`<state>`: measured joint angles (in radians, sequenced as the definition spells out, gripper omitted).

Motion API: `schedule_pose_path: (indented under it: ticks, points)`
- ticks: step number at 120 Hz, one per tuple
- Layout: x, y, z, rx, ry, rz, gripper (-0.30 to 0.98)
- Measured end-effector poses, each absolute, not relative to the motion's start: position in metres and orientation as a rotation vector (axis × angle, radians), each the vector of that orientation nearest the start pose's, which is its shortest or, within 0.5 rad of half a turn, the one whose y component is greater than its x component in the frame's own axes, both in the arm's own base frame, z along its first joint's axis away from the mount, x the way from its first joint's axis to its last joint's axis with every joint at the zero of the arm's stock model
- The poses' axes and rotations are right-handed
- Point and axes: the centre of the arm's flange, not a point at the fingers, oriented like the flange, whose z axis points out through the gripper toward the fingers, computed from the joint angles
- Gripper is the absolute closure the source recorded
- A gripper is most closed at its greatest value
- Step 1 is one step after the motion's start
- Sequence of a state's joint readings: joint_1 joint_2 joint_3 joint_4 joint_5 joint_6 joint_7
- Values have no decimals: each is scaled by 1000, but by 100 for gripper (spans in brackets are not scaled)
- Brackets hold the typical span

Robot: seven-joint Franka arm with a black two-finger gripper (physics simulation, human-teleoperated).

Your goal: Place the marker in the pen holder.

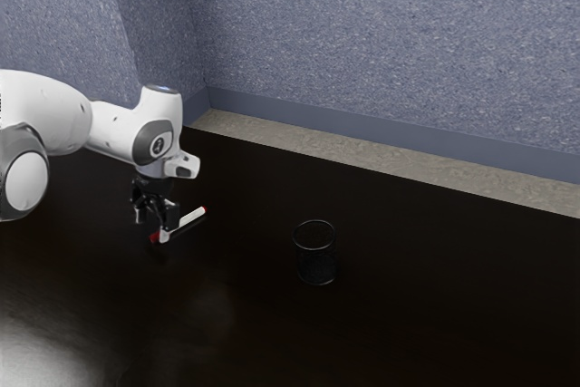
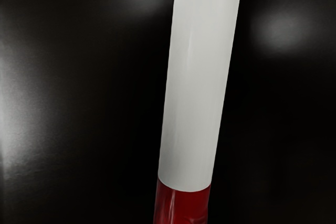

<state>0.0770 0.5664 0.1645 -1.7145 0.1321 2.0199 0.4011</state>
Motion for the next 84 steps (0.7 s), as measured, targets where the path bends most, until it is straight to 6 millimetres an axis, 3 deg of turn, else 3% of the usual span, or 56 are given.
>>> schedule_pose_path:
  ticks: [28,84]
  points:
    - [632,155,245,-2993,377,455,10]
    - [632,150,244,-3019,413,465,51]
